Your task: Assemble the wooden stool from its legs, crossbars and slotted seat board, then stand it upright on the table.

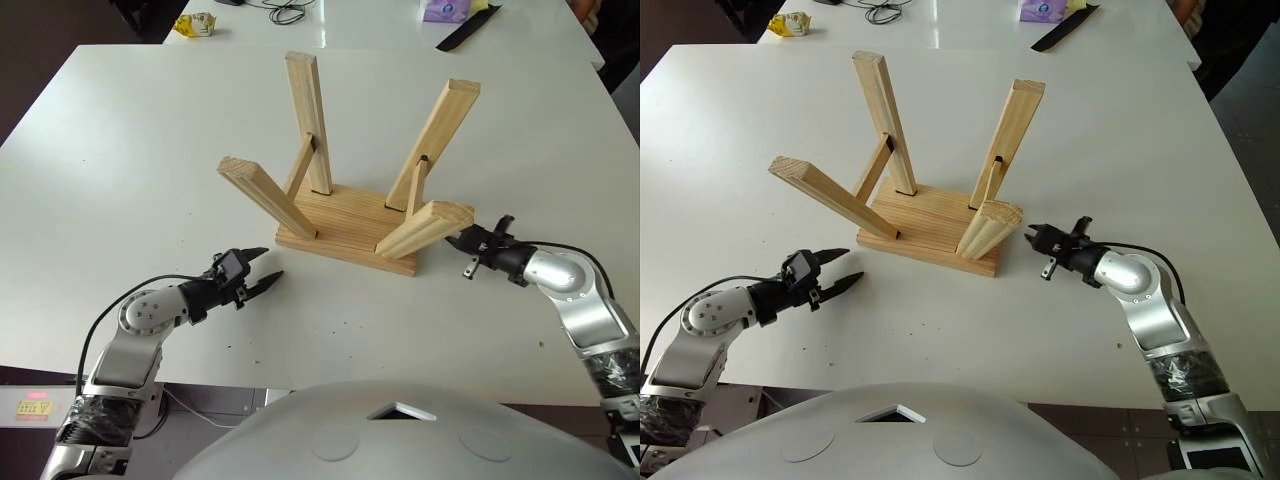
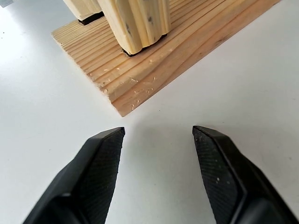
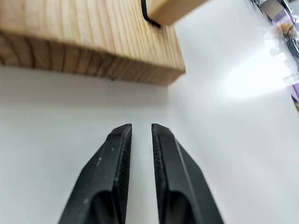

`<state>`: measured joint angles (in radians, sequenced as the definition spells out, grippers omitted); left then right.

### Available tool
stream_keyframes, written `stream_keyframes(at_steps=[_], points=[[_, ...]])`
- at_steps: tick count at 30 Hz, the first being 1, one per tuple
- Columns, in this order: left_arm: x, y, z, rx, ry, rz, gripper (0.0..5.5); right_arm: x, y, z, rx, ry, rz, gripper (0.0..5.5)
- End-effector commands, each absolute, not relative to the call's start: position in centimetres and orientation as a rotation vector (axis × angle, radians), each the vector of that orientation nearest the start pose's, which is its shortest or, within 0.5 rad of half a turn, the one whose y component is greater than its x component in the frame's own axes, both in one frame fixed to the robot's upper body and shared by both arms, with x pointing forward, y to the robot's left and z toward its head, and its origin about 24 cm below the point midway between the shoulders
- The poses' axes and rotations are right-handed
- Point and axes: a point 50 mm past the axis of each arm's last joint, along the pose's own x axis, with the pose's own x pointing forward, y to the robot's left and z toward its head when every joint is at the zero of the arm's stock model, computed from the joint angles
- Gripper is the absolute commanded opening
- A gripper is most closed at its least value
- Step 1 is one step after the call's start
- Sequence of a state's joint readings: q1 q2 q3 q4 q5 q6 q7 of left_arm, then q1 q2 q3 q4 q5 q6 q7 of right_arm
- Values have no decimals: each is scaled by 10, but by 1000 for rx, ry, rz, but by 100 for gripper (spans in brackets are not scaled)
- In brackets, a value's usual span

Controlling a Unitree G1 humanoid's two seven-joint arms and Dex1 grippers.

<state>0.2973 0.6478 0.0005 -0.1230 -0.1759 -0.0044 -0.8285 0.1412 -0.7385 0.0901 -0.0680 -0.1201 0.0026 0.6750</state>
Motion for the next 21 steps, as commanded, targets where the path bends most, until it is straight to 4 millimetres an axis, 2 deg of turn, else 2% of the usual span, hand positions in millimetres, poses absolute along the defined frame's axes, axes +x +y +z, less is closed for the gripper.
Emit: stream_keyframes(at_steps=[1,2,4,9,15,21], points=[[186,254,44,403,357,-766,267,189,-244,51,-664,452,744,131],[189,259,47,408,353,-750,267,184,-241,53,-629,456,746,149],[196,263,50,417,342,-744,267,172,-231,55,-558,467,768,149],[209,257,50,399,311,-775,267,155,-203,60,-397,485,848,149],[218,246,40,385,317,-848,267,155,-182,56,-361,490,901,149],[214,249,28,395,365,-879,267,162,-180,45,-398,498,867,149]])
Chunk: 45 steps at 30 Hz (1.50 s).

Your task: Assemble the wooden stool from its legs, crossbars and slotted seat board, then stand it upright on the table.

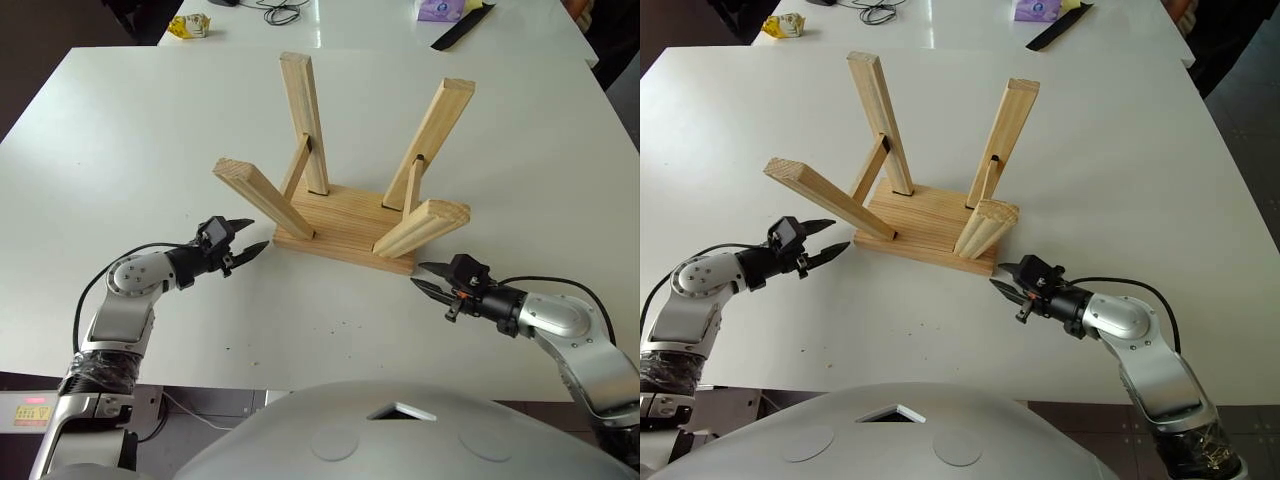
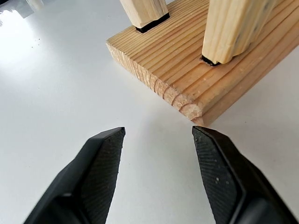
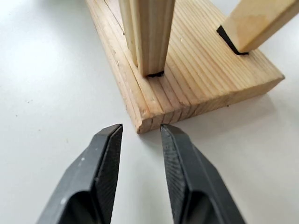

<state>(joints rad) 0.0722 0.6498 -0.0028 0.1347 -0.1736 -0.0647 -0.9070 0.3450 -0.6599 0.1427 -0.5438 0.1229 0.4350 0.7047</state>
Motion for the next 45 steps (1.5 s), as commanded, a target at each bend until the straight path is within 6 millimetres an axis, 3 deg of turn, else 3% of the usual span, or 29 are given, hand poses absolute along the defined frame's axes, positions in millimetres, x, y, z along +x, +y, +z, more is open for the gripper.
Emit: stream_keyframes(at_steps=[1,9,11,14,19,21,26,30,37,45], points=[[213,249,27,395,371,-886,267,162,-181,44,-402,505,861,149],[209,229,17,371,373,-975,267,160,-175,37,-384,519,890,149],[210,227,18,368,365,-980,267,162,-176,39,-379,511,887,123],[210,229,21,352,354,-978,267,162,-180,40,-384,512,885,80],[205,234,30,299,341,-1004,194,159,-190,38,-411,536,883,5],[204,238,36,281,342,-988,165,158,-197,38,-430,551,886,0],[217,255,44,318,342,-877,165,164,-207,38,-477,548,848,0],[227,252,34,401,343,-820,165,171,-202,37,-493,511,820,0],[227,237,15,507,330,-853,165,173,-185,35,-498,474,856,0],[215,224,11,456,315,-951,165,172,-169,36,-473,450,895,0]])
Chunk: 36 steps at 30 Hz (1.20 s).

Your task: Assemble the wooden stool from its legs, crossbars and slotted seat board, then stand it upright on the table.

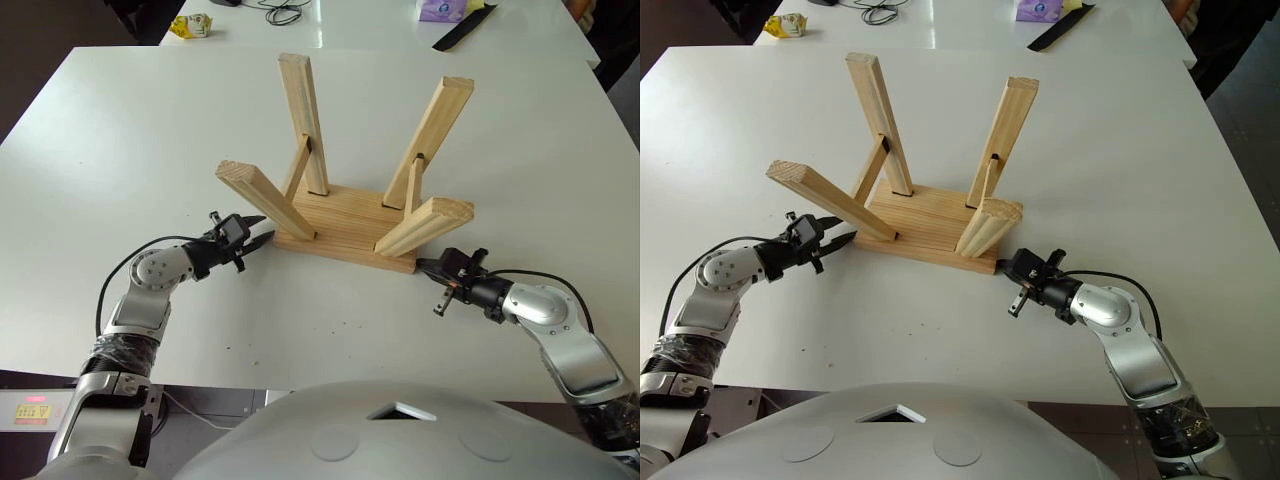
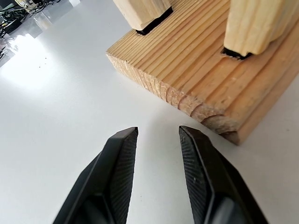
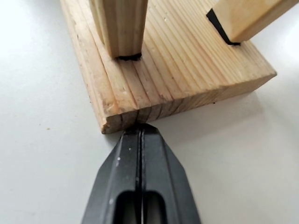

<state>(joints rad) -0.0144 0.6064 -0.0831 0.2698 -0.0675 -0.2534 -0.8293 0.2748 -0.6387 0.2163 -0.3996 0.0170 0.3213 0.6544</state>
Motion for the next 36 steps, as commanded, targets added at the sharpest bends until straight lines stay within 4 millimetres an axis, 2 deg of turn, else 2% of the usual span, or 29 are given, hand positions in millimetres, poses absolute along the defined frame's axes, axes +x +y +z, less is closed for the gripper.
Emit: stream_keyframes(at_steps=[1,7,13,19,25,30,36], points=[[212,222,12,442,311,-972,165,171,-169,36,-470,450,894,0],[196,216,20,409,306,-1029,165,168,-170,37,-467,455,886,0],[181,218,31,404,318,-1014,165,157,-169,48,-459,452,908,0],[166,216,44,358,322,-955,165,148,-165,71,-434,427,936,0],[143,208,70,278,319,-926,165,144,-165,96,-401,403,948,0],[143,206,89,293,299,-928,165,136,-163,99,-419,423,968,0],[141,206,102,318,296,-944,165,128,-158,110,-435,402,994,0]])
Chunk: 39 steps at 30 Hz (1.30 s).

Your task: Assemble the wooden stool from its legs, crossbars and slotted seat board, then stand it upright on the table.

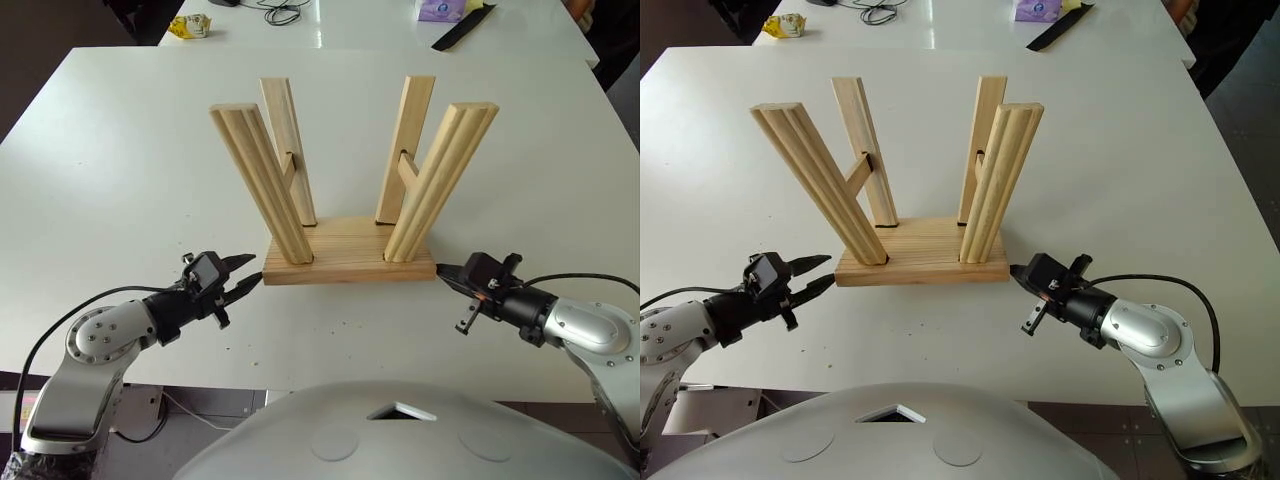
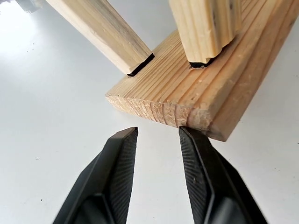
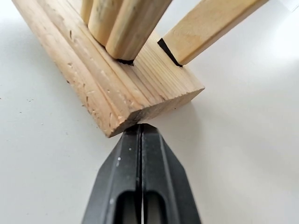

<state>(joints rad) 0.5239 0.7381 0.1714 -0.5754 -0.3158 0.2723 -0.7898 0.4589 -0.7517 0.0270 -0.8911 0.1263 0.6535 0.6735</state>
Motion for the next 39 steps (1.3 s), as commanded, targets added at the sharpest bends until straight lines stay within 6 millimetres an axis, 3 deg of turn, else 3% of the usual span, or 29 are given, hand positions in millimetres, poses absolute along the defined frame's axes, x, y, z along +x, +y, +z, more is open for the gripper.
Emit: stream_keyframes(at_steps=[1,8,27,35,39], points=[[140,205,105,316,294,-948,165,128,-158,114,-441,396,995,0],[130,204,123,289,298,-989,165,129,-168,132,-487,391,1019,0],[142,209,156,201,300,-1045,165,129,-167,148,-450,362,1121,0],[136,213,153,158,392,-1080,165,128,-171,160,-430,397,1178,0],[135,218,143,160,429,-1072,165,124,-175,155,-421,457,1187,0]])
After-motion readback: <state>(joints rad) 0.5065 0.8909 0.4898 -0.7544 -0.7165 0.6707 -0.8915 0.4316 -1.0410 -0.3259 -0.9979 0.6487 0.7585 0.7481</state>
